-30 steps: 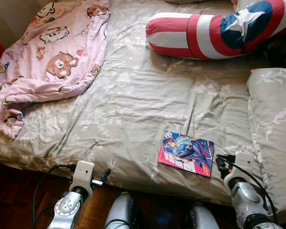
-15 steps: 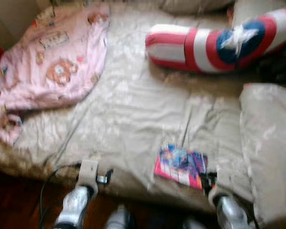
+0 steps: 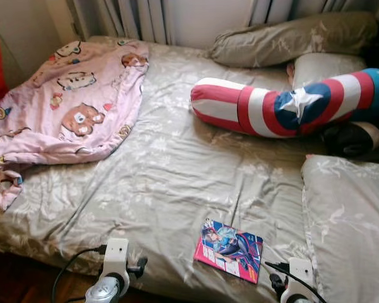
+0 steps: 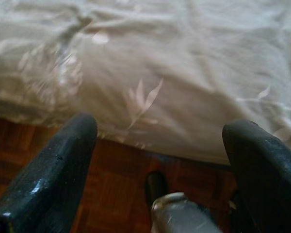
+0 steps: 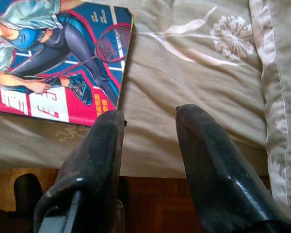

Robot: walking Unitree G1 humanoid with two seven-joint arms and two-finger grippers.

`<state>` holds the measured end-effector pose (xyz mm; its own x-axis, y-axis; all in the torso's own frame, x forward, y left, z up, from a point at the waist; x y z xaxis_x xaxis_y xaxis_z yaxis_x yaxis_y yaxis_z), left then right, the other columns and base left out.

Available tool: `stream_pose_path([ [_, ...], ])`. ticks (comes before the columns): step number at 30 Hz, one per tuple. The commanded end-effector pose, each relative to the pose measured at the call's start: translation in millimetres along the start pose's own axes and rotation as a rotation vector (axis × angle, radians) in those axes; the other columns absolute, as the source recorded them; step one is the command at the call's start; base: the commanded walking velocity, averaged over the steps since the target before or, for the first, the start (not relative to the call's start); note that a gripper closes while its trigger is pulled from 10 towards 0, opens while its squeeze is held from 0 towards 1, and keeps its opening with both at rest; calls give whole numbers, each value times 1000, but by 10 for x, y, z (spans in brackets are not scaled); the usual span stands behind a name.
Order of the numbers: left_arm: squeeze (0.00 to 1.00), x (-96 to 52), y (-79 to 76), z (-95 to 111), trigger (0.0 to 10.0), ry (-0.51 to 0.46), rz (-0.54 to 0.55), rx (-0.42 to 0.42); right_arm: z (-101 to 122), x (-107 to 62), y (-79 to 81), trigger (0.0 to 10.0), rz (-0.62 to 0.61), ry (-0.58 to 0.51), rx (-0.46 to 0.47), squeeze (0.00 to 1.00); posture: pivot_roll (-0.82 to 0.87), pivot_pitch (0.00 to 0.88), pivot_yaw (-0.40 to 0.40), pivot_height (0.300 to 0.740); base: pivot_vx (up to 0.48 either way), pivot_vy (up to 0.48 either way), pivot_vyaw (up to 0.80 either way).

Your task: Clean up the room

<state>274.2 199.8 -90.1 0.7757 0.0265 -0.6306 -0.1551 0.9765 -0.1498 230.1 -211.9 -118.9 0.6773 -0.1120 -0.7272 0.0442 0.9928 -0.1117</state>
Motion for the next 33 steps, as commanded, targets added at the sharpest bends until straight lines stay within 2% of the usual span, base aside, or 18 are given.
stream_pose_path([
  [1, 0, -30, 66, -123, 10000, 44, 25, -11, -93, -19, -16, 10000, -8, 30, 5, 0, 26, 16, -45, 740, 0, 0, 0],
  [6, 0, -58, 124, -198, 10000, 62, 47, -35, -78, -14, 89, 10000, 26, 24, -22, 0, 26, 0, -31, 740, 0, 0, 0],
  [10, 0, -99, 196, -289, 10000, 91, 54, -17, -87, -13, 178, 10000, 44, 32, -42, 0, 16, 0, -17, 740, 0, 0, 0],
  [16, 0, -109, 202, -330, 10000, 114, 47, -16, -90, -19, 205, 10000, 46, 23, 16, 0, 9, 0, -6, 740, 0, 0, 0],
  [26, 0, -136, 229, -403, 10000, 136, 53, -8, -196, -47, 214, 10000, 52, 50, 20, 0, 12, 0, -7, 740, 0, 325, 0],
  [33, 0, -157, 252, -460, 10000, 155, 62, -11, -81, -14, 234, 10000, 63, 26, 13, 0, 11, 0, -12, 740, 0, 365, 0],
])
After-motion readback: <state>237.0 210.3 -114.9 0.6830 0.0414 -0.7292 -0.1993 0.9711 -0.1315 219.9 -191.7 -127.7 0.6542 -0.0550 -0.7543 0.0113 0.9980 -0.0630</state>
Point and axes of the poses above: a point about 5 cm out from each wrist's last joint towards the gripper, its own x axis pointing out of the wrist towards the gripper, its own z axis along the axis of the wrist's last joint, y = z × x, the point moved 6 cm from there along x, pointing out of the wrist towards the gripper, and after that the axes turned 14 degrees about -x, right-handed, at the moved point
